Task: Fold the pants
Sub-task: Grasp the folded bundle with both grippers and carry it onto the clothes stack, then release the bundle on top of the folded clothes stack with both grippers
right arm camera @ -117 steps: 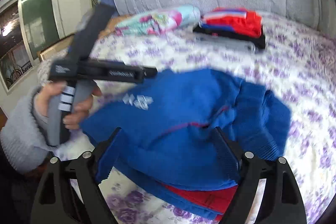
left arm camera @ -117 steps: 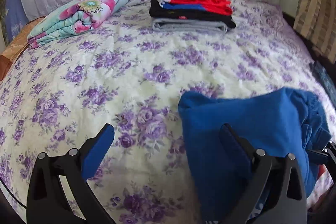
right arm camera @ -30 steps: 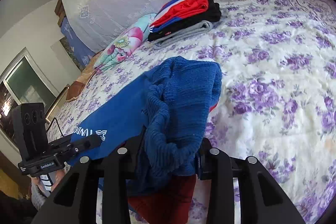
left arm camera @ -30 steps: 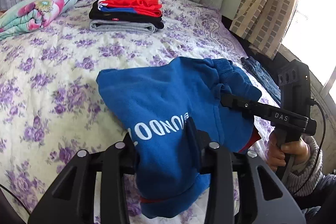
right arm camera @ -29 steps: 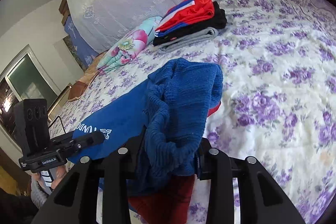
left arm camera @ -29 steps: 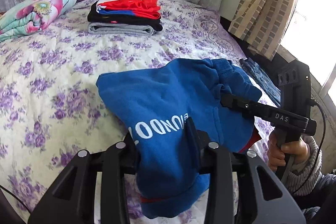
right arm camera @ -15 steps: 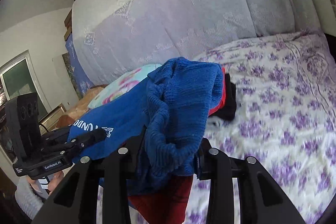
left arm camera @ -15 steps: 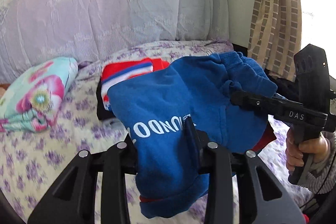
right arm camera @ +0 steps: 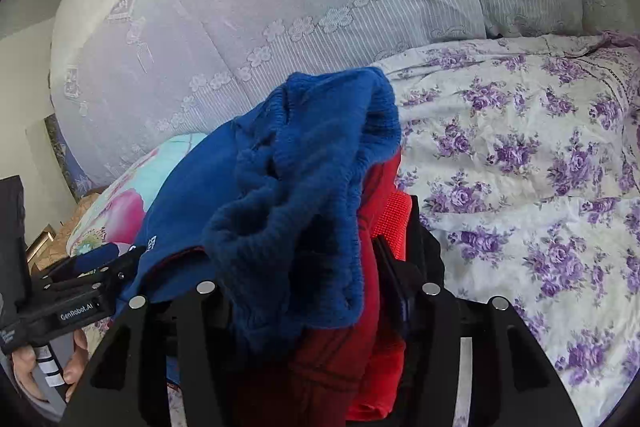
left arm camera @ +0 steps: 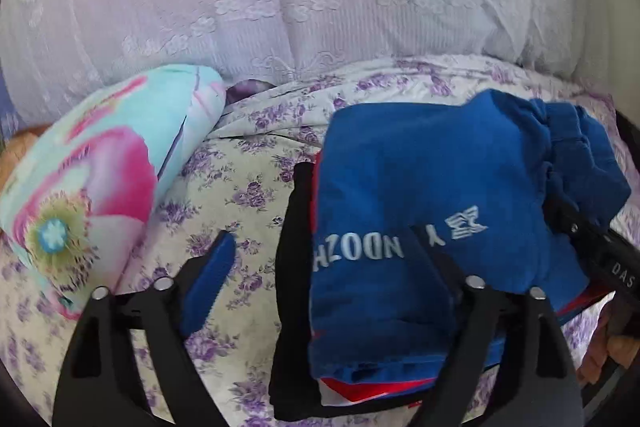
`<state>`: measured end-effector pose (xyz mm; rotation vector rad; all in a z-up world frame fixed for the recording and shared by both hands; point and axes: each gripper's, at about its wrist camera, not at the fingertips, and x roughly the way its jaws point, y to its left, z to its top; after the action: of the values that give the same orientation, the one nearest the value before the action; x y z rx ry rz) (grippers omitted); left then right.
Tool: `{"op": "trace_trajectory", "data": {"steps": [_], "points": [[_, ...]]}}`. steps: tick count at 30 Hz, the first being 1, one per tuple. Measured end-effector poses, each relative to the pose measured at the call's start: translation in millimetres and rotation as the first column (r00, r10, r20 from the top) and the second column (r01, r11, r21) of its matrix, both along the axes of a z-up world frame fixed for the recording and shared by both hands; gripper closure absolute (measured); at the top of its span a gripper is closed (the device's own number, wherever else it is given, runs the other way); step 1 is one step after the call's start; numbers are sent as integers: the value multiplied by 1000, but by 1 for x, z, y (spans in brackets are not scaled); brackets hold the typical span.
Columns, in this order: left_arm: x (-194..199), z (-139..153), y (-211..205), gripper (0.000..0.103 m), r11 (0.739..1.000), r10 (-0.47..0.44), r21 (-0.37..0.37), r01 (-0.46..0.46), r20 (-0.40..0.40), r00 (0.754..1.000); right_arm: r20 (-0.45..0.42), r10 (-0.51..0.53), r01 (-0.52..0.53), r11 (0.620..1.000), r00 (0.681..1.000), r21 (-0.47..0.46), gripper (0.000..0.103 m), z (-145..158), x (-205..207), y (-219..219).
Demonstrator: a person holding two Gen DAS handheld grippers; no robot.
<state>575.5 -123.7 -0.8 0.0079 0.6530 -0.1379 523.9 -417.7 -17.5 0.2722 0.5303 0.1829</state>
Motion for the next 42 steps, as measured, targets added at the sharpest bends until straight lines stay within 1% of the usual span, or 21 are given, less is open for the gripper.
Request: {"op": "trace_trajectory", "data": {"steps": [2, 3, 5, 7, 10, 12, 13, 14, 15, 16, 17, 18, 20, 24, 26, 28, 32, 34, 37, 40, 42], "points": [[-2, 0, 8, 8, 999, -13, -53, 13, -5, 1000, -2, 13, -13, 999, 1000, 38, 45, 4, -3, -7], [-4, 3, 12, 8, 998, -7, -59, 7, 7, 1000, 4, 10, -10, 998, 1000, 54, 39, 9, -7, -10], [-15, 13, 19, 8, 998, 13, -67, -10, 51, 999, 59, -20, 16, 998, 998, 66, 35, 25, -23, -12], [-28, 23, 23, 8, 998, 26, -62, -21, 90, 996, 147, -59, 56, 998, 987, 18, 35, 42, -42, -5], [-45, 32, 30, 8, 998, 48, -49, -42, 113, 992, 306, -119, 169, 976, 945, -140, 32, 65, -70, 15], [-52, 32, 35, 8, 998, 56, -39, -52, 90, 994, 356, -135, 201, 967, 925, -156, 32, 70, -78, 19], [-56, 30, 38, 8, 998, 61, -39, -58, 80, 995, 348, -119, 181, 972, 930, -151, 32, 70, -77, 22], [-61, 28, 40, 8, 997, 66, -41, -63, 70, 995, 305, -86, 144, 974, 948, -176, 32, 67, -70, 28], [-67, 24, 43, 8, 997, 67, -40, -65, 59, 996, 240, -60, 114, 970, 969, -216, 32, 62, -60, 34], [-73, 20, 44, 8, 997, 67, -33, -66, 48, 997, 132, -46, 80, 963, 990, -258, 30, 51, -42, 39], [-81, 16, 45, 8, 997, 70, -16, -69, 37, 997, 9, -58, 58, 952, 998, -301, 29, 36, -23, 42], [-89, 11, 45, 8, 997, 76, 5, -76, 28, 997, -33, -78, 63, 947, 996, -314, 27, 28, -15, 40], [-108, 5, 43, 8, 996, 76, 38, -77, 22, 997, -6, -90, 85, 957, 996, -278, 27, 34, -22, 31], [-149, 1, 42, 8, 993, 60, 99, -63, 33, 998, 101, -83, 93, 991, 991, -99, 27, 68, -76, 12], [-169, 2, 42, 7, 992, 62, 109, -66, 44, 997, 146, -77, 90, 993, 986, -80, 20, 84, -114, 10], [-193, 5, 42, 5, 992, 65, 102, -71, 62, 996, 193, -61, 77, 994, 979, -73, 8, 93, -157, 9], [-241, 10, 39, 5, 990, 62, 122, -75, 108, 992, 311, -63, 90, 993, 948, -76, 4, 104, -254, -2], [-263, 12, 38, 5, 989, 62, 125, -79, 130, 990, 380, -91, 115, 992, 921, -42, 4, 100, -297, -11], [-286, 8, 32, 5, 988, 52, 135, -73, 156, 986, 407, -136, 159, 987, 903, -23, 4, 85, -327, -28], [-295, -2, 28, 5, 989, 64, 120, -82, 145, 987, 381, -216, 227, 974, 899, 18, 4, 60, -339, -40], [-295, -12, 29, 5, 992, 71, 93, -82, 113, 991, 329, -236, 229, 971, 914, 60, 4, 41, -338, -48]]}}
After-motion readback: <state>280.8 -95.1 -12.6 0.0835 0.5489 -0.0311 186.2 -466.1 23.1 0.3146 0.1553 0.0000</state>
